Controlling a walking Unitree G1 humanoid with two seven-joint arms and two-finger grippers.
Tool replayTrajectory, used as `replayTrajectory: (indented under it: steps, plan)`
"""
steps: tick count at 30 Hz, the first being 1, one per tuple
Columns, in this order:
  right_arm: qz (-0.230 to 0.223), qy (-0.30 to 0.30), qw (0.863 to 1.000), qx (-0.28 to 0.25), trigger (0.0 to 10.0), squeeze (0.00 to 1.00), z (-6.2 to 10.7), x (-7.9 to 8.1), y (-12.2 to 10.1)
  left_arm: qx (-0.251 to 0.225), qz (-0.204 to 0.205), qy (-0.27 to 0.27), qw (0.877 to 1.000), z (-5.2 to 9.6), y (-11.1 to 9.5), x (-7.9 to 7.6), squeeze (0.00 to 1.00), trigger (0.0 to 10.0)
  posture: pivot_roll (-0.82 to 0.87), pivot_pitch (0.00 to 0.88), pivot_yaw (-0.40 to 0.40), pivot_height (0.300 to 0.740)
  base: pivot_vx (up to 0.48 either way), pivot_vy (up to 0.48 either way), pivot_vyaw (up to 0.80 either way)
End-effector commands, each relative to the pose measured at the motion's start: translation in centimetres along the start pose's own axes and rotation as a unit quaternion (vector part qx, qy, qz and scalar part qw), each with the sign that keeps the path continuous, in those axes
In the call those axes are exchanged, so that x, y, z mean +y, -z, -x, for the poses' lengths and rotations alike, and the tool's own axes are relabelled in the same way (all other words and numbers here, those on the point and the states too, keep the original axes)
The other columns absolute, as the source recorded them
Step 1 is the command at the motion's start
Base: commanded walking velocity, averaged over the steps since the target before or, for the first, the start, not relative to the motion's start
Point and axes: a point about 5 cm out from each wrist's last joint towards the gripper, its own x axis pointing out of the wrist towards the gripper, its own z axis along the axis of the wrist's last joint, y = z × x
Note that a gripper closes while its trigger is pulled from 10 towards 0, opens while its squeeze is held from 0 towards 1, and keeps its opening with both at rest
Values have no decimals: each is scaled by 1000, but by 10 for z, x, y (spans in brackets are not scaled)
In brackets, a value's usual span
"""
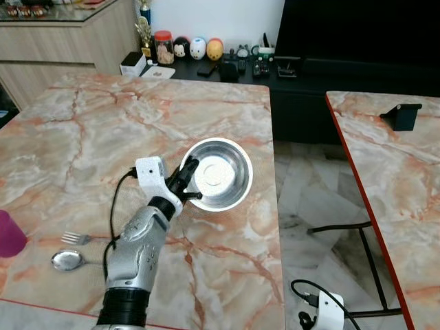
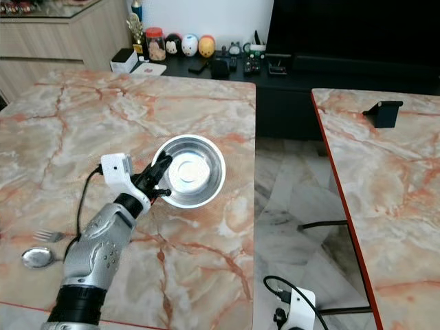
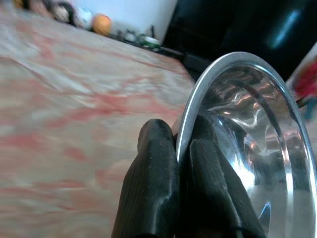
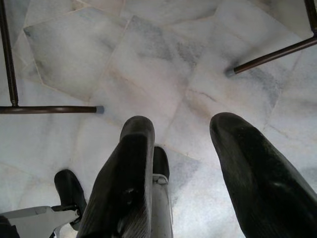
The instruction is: Setting the table
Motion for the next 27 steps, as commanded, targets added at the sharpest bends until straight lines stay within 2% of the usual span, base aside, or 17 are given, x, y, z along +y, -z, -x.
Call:
replayTrajectory:
  steps: [1,9,14,20,27]
  plan:
    - [1,6,1000,-1,10000,0,0,-3,0,-26,-12,-6,1000,-1,-7,-2,0,10000,70,0,-40,740,0,0,0]
    - [0,7,1000,-3,10000,0,0,-3,0,-49,-14,-5,999,-5,-12,-6,0,10000,58,0,-35,740,0,0,0]
    - [1,6,1000,-1,10000,0,0,-3,1,-62,22,0,998,-7,-12,-11,0,10000,58,0,-38,740,-96,0,0]
    - [3,5,1000,0,10000,0,1,-4,2,-62,41,2,997,-7,-11,-14,0,10000,54,0,-38,740,-40,0,0]
    - [7,4,1000,0,10000,0,1,-4,2,-66,51,3,997,-9,-11,-15,0,10000,59,0,-40,740,-271,0,0]
